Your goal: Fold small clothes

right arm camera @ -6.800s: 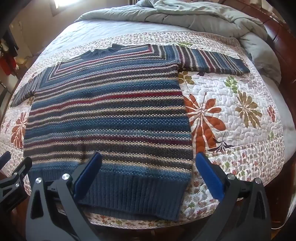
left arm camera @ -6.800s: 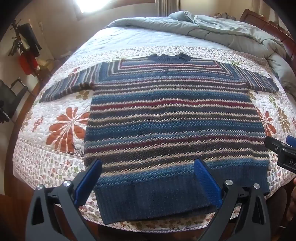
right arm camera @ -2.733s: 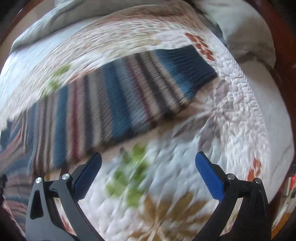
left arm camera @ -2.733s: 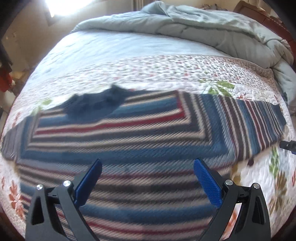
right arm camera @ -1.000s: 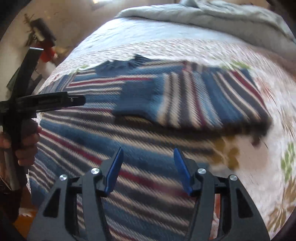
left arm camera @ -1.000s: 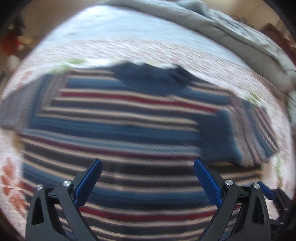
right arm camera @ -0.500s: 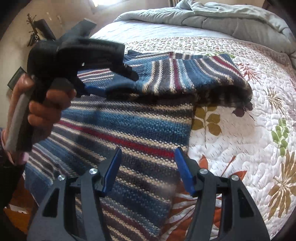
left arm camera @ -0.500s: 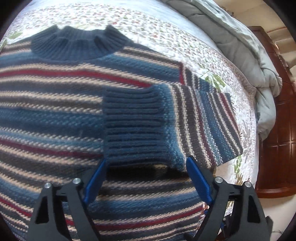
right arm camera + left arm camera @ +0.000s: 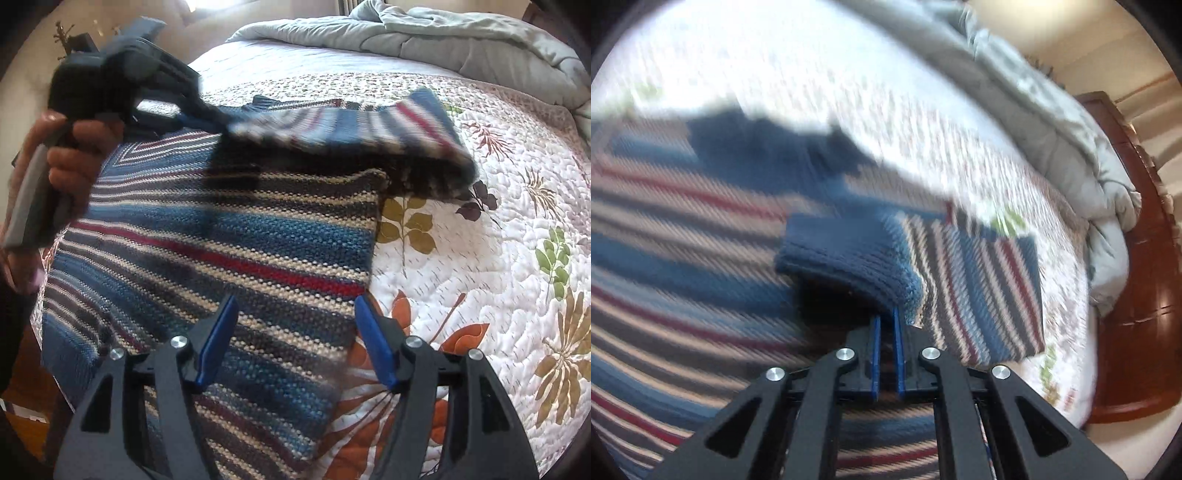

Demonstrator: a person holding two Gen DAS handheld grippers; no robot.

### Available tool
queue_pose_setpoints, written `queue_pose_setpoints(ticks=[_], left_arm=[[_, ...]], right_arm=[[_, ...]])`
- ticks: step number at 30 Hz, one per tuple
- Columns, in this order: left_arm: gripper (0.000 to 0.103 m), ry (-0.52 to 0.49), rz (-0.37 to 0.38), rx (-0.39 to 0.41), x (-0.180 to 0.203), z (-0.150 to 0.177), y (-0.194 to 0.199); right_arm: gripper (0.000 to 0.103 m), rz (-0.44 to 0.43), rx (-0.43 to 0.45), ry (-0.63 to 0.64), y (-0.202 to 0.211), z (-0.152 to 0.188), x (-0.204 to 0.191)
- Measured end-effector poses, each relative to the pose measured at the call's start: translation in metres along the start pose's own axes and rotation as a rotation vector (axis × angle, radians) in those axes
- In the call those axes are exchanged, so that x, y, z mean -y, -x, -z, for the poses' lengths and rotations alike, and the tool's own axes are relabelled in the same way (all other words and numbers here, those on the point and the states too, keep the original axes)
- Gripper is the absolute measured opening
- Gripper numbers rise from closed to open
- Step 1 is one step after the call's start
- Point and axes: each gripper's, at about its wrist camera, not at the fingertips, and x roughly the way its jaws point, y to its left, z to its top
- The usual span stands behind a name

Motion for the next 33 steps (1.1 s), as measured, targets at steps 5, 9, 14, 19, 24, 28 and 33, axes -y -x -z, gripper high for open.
queue_pose_setpoints(ticks=[5,9,14,19,24,28,33], left_arm=[[0.006,0.01,-0.128,0.115,-0.044,-0.036,0.041],[0.006,0.036,-0.247,0.115,-0.093,-0.049,0.035],[0.007,0.071,-0.239,0.047,-0.127,-0.043,0.008],[0.007,0.061,-0.234,0.064,-0.132,-0.034,0.006],[0.008,0.055,-0.227,0.066,-0.132,-0.033,0.007],[0.011,0.043,-0.22,0.07,-0.134,-0.027,0.014],[0.021,0.037,-0.243,0.071,-0.137,-0.021,0.007]], right_arm=[[0.066,-0.01,0.008,0.018,0.001,-0.004,-0.014],[0.066,0.013,0.018,0.023,-0.003,-0.013,-0.018],[0.07,0.142,0.023,-0.021,-0.015,-0.048,0.005],[0.07,0.229,-0.033,-0.004,-0.047,-0.085,0.018],[0.058,0.221,-0.074,-0.049,-0.077,-0.105,0.023],[0.046,0.258,-0.081,-0.15,-0.081,-0.11,0.045],[0.046,0.289,-0.103,-0.196,-0.08,-0.1,0.055]])
